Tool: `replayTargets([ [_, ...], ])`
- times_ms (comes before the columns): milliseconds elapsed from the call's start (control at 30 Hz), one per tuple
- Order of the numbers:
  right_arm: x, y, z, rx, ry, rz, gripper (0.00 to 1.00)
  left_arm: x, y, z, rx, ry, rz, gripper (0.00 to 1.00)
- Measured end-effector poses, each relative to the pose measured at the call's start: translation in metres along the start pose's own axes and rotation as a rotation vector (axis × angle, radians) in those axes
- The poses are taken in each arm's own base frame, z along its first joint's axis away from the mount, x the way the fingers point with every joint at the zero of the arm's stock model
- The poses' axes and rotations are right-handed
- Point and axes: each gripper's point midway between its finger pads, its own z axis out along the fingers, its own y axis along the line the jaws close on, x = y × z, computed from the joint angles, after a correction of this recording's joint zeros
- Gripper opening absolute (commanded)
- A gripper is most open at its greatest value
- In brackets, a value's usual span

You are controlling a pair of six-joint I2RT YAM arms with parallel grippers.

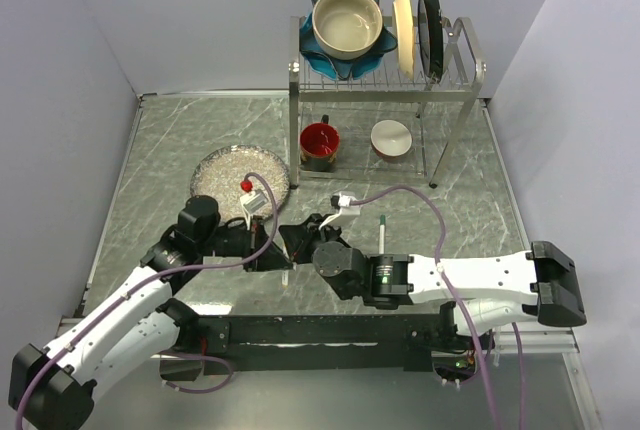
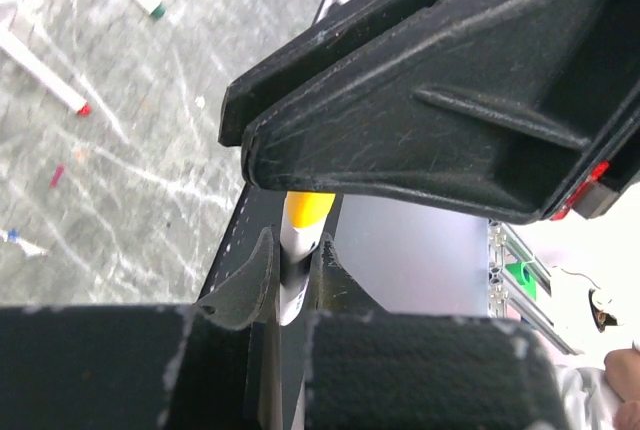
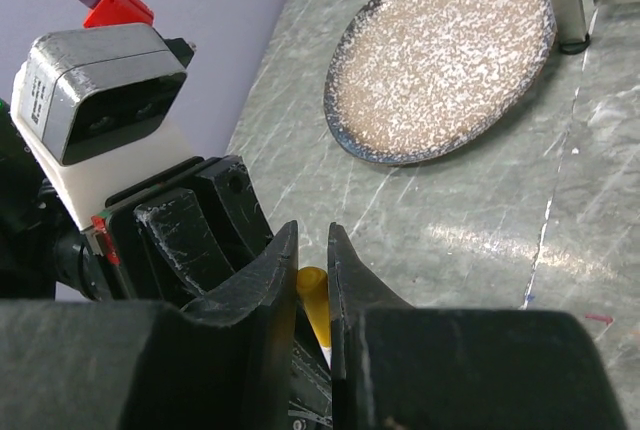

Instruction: Insert the pens into the pen caps

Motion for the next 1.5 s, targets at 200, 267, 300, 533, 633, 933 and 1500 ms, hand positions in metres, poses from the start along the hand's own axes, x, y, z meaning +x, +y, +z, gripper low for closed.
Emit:
replayTargets([
  [200, -0.015, 0.006, -0.008, -0.004, 0.001, -0.019, 0.08, -0.007, -0.011, -0.003, 0.061, -0.045, 0.073, 0.01],
  [267, -0.019, 0.012, -0.010, -0.018, 0.010, -0.037, 0.14, -0.010, -0.015, -0.006, 0.070, -0.068, 0.104, 0.01],
  [300, -0.021, 0.015, -0.011, -0.024, 0.012, -0.045, 0.15, -0.012, -0.018, -0.007, 0.073, -0.078, 0.117, 0.01],
  [533, -0.043, 0.025, -0.002, -0.069, 0.034, -0.120, 0.21, -0.032, -0.019, -0.011, 0.056, -0.155, 0.198, 0.01],
  [633, -0.052, 0.029, 0.002, -0.093, 0.039, -0.146, 0.22, -0.044, -0.019, -0.012, 0.042, -0.196, 0.228, 0.01],
  [933, -0.067, 0.041, 0.004, -0.160, 0.052, -0.223, 0.16, -0.064, -0.021, -0.016, 0.017, -0.264, 0.274, 0.01],
  [1500, -0.047, 0.019, 0.017, -0.112, 0.034, -0.217, 0.00, -0.054, 0.002, -0.008, -0.047, -0.189, 0.164, 0.01],
])
